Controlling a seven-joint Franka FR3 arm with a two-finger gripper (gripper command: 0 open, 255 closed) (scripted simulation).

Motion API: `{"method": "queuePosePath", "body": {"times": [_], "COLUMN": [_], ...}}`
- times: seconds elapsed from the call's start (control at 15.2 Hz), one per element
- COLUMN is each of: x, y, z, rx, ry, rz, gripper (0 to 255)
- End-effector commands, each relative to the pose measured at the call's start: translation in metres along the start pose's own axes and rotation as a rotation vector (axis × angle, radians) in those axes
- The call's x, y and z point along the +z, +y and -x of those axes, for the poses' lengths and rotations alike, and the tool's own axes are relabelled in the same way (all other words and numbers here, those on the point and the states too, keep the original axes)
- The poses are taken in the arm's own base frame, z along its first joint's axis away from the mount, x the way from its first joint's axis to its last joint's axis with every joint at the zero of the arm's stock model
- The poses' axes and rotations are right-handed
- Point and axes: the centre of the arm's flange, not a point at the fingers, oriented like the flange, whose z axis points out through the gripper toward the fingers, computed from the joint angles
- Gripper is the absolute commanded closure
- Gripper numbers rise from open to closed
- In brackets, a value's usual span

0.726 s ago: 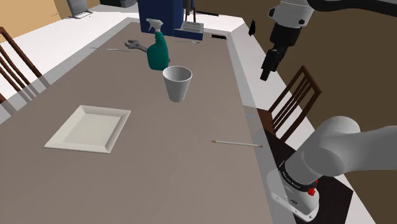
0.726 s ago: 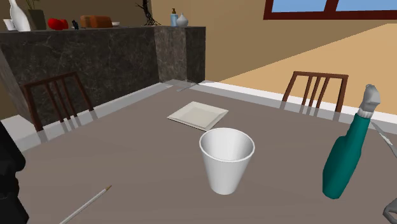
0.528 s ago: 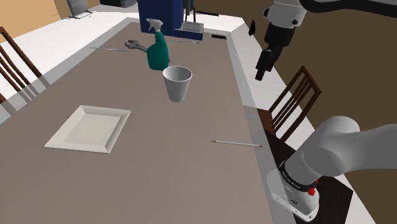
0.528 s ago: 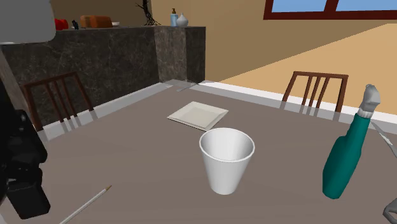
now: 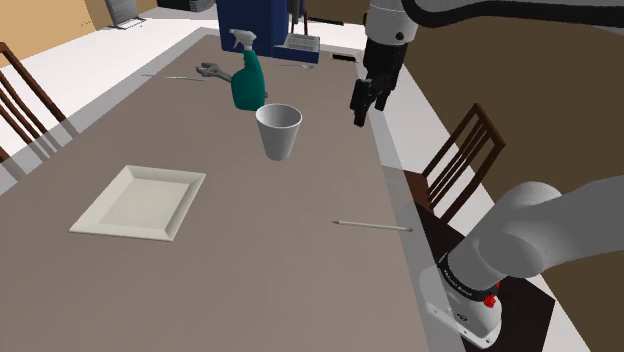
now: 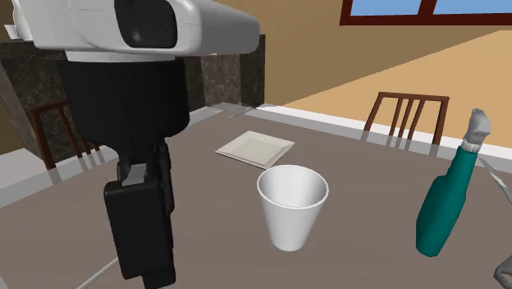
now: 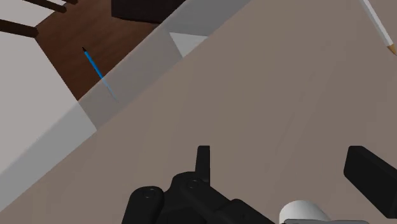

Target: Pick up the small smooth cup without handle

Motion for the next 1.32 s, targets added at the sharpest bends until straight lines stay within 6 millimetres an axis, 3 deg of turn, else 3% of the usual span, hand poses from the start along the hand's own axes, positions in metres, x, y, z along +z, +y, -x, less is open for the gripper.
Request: {"method": "queuePosePath", "body": {"times": [0.0,1.06,1.25], "x": [0.002,0.023,0.034], "y": [-0.019,-0.16,-0.165], "z": [-0.02,-0.187,-0.192], "rx": [0.003,0.027,0.027], "ry": [0.004,0.024,0.025], "rz": [0.013,0.119,0.122], "gripper": [0,0,0]}}
